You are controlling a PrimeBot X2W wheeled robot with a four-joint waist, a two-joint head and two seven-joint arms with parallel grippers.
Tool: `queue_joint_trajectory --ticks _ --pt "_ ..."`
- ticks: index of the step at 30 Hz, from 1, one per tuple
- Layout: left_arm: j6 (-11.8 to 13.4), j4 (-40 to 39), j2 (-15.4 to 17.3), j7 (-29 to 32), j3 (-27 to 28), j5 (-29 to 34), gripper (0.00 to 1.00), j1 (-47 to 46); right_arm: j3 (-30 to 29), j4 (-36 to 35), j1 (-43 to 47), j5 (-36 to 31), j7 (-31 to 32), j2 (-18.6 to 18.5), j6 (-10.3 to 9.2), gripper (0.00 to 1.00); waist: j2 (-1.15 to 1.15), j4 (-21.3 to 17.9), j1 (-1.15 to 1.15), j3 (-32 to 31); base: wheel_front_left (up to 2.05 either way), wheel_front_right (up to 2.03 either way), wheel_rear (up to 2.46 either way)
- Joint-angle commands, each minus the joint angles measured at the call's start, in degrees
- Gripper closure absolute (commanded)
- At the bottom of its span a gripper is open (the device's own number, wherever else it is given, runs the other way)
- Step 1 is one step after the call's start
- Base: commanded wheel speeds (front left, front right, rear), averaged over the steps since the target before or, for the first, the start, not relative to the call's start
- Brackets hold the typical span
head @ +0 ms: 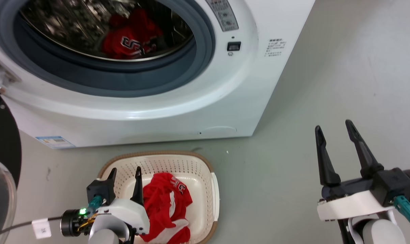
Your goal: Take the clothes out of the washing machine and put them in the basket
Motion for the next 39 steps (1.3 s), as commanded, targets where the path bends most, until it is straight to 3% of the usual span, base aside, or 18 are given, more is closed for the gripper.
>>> queue_joint_trajectory --ticks 1,10,17,25,39 --pt "-0.1 -1.2 -0.5 -0.2 0.8 1.0 0.0 1.2 -0.1 0.0 1.0 -0.1 -0.1 0.1 -0.04 0.0 0.0 0.6 0.01 -1.9 0.0 0.0 0.0" --pt "-2.0 -13.8 -3.9 -0.2 9.8 8.1 0.0 6.0 -0.2 0.3 2.9 0.6 -0.1 0.1 -0.04 0.0 0.0 1.4 0.01 -4.7 0.0 0.0 0.0" --pt "-3.5 -16.4 -4.6 -0.2 13.3 11.7 0.0 2.1 0.7 0.0 1.9 1.1 -0.1 0.1 -0.04 0.0 0.0 0.6 0.01 -4.1 0.0 0.0 0.0" --pt "-5.4 -9.4 -2.0 -0.2 16.0 13.5 0.0 -10.4 1.3 -0.7 -1.4 1.5 -0.1 0.1 -0.04 0.0 0.0 -2.3 0.01 1.0 0.0 0.0 0.0" --pt "-7.2 16.8 6.6 0.7 15.8 14.8 0.0 -42.6 1.5 -2.2 -7.5 3.4 -0.1 0.1 -0.04 0.0 0.0 -7.3 0.01 13.2 0.0 0.0 0.0"
